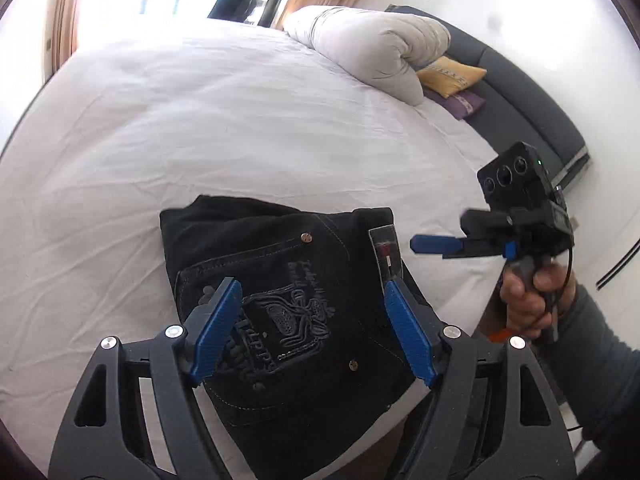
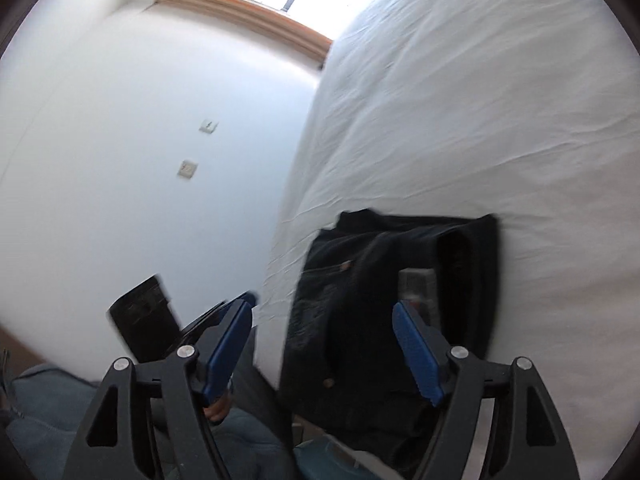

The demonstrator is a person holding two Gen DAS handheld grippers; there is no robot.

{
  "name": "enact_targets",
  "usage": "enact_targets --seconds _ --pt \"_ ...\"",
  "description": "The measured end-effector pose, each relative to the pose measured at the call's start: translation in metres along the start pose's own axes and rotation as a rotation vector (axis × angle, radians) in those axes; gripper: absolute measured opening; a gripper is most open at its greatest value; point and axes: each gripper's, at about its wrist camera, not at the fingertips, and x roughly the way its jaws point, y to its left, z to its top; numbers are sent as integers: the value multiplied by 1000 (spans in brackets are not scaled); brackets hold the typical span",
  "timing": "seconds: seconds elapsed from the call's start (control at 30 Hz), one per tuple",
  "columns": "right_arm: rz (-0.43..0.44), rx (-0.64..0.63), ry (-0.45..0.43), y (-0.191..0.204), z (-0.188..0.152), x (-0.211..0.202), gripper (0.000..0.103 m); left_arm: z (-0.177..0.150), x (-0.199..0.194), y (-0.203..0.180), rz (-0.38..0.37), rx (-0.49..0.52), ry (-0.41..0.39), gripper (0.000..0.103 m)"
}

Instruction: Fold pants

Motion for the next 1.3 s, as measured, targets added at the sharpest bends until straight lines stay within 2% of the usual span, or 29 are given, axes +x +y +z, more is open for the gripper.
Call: enact_targets --seconds 0.07,0.13,0.17,0.2,0.23,0.27,0.4,0.43,0.47,0.57,0.67,0.73,0.8,0.87,0.93,0.97,1.17,1.3 --pt "-39 14 90 -5 -11 26 76 -2 7 14 18 -29 27 73" --pt "-137 94 178 -35 -28 44 77 -14 23 26 -21 -51 58 73" --pt "-148 154 191 -54 -37 46 66 -24 34 36 -17 -57 79 72" --pt "-128 198 156 -67 -44 38 56 -29 40 37 -4 -55 92 70" --pt "-118 236 127 -76 -49 28 34 -33 50 34 -6 -44 91 70" --pt "-117 266 107 -81 -53 19 22 -35 53 34 -13 -32 86 70" --pt "-146 256 78 -74 -69 -6 21 -22 37 38 -63 -37 44 70" --pt "-149 232 63 -66 -68 -11 26 -14 30 42 -77 -45 29 70" --pt "-120 206 38 -57 -63 -14 39 -7 24 45 -92 -49 19 70" --pt "8 125 -28 -31 -37 -11 62 18 8 50 -147 -37 3 70" --pt "36 128 -7 -35 -10 18 66 41 29 59 -260 -44 79 69" --pt "-23 170 48 -55 -2 41 66 44 46 75 -318 -100 120 61" --pt "-58 237 65 -78 -2 50 52 40 54 88 -358 -140 130 46" --pt "-31 304 26 -96 -7 43 18 31 56 100 -430 -183 131 39" --pt "-34 349 16 -109 -15 39 0 21 57 107 -469 -211 126 36" --pt "-17 361 8 -114 -17 37 0 16 59 110 -473 -220 130 31" --pt "-57 337 21 -105 -15 40 0 -6 53 117 -553 -262 102 32" --pt "-66 331 18 -100 -13 45 0 -33 43 112 -602 -254 123 32"
